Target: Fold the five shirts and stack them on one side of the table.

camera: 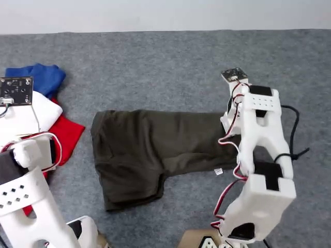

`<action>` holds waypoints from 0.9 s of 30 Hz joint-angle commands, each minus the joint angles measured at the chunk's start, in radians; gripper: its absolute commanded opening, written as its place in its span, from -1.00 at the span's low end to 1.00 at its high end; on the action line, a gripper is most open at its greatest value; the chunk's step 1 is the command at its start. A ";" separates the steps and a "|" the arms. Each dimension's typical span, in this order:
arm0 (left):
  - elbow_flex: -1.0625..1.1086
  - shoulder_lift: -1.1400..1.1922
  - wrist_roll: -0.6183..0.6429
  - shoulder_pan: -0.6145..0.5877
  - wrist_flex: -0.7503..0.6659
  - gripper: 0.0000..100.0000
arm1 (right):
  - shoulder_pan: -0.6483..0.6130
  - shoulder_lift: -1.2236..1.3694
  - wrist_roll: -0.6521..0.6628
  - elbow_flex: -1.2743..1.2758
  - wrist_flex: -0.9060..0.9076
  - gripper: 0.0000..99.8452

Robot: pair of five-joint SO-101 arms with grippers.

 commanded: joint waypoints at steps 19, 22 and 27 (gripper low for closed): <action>-0.002 -0.018 0.002 0.002 -0.012 -0.99 | 0.001 0.111 -0.009 -0.181 0.205 -0.99; -0.002 -0.018 0.002 0.002 -0.012 -0.99 | 0.015 0.111 -0.006 -0.181 0.243 -0.98; -0.002 -0.017 0.002 0.002 -0.012 -0.99 | 0.068 0.033 0.044 -0.178 0.318 -0.98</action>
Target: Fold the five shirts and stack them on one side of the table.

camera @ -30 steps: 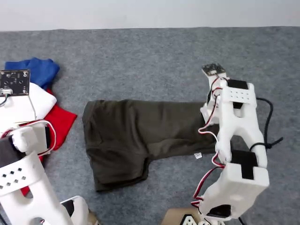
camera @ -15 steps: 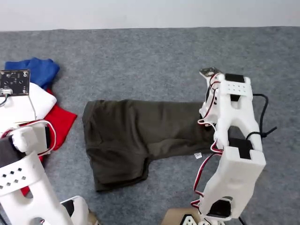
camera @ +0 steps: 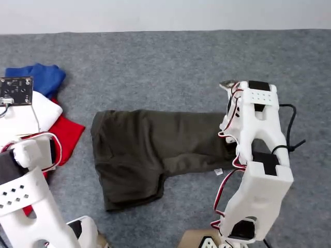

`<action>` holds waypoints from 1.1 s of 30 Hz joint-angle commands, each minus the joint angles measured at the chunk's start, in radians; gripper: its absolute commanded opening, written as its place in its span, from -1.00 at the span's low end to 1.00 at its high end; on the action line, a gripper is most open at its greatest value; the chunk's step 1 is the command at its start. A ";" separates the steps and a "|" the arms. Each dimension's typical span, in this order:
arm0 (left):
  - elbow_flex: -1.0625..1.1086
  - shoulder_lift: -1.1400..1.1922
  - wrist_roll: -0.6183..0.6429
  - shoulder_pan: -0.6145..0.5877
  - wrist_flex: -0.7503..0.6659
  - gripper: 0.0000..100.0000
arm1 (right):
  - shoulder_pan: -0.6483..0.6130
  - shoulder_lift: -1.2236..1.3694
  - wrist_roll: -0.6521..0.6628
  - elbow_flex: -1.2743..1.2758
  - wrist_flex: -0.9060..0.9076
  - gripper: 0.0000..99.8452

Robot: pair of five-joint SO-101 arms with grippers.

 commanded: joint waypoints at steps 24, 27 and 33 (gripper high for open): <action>-0.002 -0.017 0.002 0.002 -0.014 -0.99 | 0.269 -0.199 0.330 -0.021 0.209 -0.91; -0.002 -0.017 0.002 0.002 -0.014 -0.99 | 0.298 -0.209 0.350 -0.021 0.213 -0.73; -0.002 -0.018 0.002 0.002 -0.014 -0.99 | 0.302 -0.311 0.345 -0.026 0.205 -0.49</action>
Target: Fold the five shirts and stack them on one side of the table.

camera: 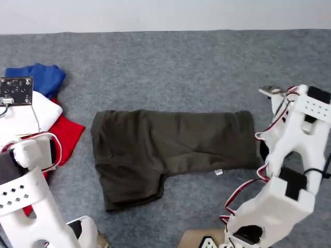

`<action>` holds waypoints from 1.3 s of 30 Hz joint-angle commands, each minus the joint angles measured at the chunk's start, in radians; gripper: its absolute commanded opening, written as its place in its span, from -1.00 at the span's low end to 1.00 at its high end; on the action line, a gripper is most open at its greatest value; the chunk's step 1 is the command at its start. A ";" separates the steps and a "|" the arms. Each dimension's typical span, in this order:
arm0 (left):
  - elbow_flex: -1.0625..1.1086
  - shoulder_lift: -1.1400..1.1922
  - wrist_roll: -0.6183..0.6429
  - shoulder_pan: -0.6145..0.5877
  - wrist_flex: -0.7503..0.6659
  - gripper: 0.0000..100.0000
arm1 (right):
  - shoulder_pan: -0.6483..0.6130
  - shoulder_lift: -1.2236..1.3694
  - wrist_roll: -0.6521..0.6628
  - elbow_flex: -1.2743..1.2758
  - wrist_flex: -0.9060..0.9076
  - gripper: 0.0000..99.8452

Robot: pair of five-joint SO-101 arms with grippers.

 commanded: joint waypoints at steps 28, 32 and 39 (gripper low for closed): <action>-0.002 -0.011 0.002 0.002 -0.014 -0.99 | -0.291 0.305 -0.313 -0.342 -0.217 -0.67; -0.002 -0.011 0.002 0.002 -0.014 -0.99 | -0.288 0.308 -0.313 -0.373 -0.213 -0.66; -0.002 -0.011 0.002 0.002 -0.014 -0.99 | -0.286 0.369 -0.313 -0.376 -0.251 -0.66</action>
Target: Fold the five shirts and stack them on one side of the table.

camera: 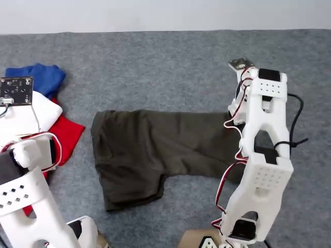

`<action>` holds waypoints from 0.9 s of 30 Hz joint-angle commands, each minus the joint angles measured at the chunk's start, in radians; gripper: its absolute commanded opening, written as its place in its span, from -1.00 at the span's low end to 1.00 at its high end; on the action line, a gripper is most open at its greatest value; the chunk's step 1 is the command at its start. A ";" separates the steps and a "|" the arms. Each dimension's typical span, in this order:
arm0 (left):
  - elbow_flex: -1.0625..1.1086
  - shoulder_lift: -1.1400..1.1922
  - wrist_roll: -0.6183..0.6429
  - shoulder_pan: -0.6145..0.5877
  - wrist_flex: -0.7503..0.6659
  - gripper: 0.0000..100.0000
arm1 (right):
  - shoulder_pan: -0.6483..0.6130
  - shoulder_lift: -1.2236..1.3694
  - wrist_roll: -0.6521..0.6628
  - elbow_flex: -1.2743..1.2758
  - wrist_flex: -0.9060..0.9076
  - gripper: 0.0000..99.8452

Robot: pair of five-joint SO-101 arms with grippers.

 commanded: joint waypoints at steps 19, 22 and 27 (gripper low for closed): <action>-0.002 -0.017 0.002 0.003 -0.009 -0.99 | 0.013 0.122 -0.028 -0.130 -0.022 -0.82; -0.002 -0.015 0.002 0.003 -0.011 -0.99 | 0.013 0.119 -0.026 -0.146 -0.015 -0.83; -0.002 -0.015 0.002 0.003 -0.012 -0.99 | 0.015 0.119 -0.026 -0.196 -0.001 -0.94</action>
